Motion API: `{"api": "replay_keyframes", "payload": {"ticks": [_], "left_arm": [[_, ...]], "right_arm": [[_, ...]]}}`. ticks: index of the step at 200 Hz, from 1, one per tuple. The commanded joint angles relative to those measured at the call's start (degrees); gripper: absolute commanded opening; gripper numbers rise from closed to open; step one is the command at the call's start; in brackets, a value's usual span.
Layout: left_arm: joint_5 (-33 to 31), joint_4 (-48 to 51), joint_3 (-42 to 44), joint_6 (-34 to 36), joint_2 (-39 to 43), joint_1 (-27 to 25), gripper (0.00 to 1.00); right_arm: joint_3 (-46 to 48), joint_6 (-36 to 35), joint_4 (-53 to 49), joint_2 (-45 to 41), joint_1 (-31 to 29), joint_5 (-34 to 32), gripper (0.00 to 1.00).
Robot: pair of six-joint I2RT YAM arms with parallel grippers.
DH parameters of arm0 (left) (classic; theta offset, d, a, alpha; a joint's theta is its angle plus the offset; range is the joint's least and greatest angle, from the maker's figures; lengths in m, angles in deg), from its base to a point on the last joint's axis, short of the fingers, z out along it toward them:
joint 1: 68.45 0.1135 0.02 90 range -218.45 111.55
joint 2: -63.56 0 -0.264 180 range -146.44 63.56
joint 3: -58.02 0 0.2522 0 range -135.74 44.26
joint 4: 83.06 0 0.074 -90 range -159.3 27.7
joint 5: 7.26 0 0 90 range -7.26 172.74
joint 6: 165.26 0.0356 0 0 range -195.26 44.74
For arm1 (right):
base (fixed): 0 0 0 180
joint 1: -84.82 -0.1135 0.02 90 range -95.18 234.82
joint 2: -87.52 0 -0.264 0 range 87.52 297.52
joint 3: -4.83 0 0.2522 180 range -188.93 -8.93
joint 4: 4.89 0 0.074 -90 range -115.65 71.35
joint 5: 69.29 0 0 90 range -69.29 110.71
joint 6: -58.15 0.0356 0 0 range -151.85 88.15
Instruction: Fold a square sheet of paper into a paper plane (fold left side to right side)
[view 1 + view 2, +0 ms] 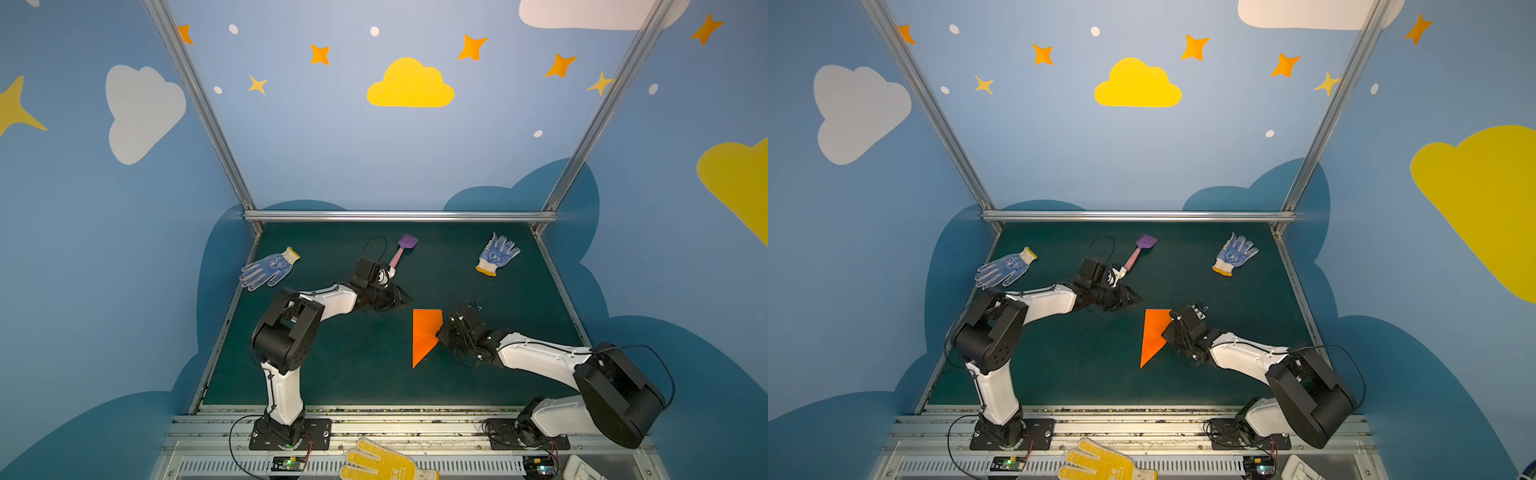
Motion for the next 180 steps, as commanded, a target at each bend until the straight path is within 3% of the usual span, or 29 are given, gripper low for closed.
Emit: {"api": "replay_keyframes", "payload": {"ticks": [1,32,61,135,180], "left_arm": [[-4.0,-1.1,6.4,0.7,6.6,-1.0,0.37],[-12.8,2.1,12.8,4.3,14.9,-6.7,0.42],[-22.6,2.9,15.5,8.3,17.2,-14.6,0.48],[-46.0,0.3,15.4,18.6,13.6,-29.1,0.49],[-53.5,-3.3,14.9,22.3,10.6,-32.9,0.48]], "right_arm": [[-3.8,1.0,-5.4,1.2,-0.7,-5.4,0.00],[-7.6,0.0,-6.2,3.0,-0.6,-3.4,0.00],[-8.6,-0.3,-6.4,4.0,-0.7,-2.2,0.00],[-9.1,-0.5,-6.8,4.6,-0.8,-0.5,0.00],[-9.8,-0.7,-7.7,4.5,-0.7,0.0,0.00]]}}
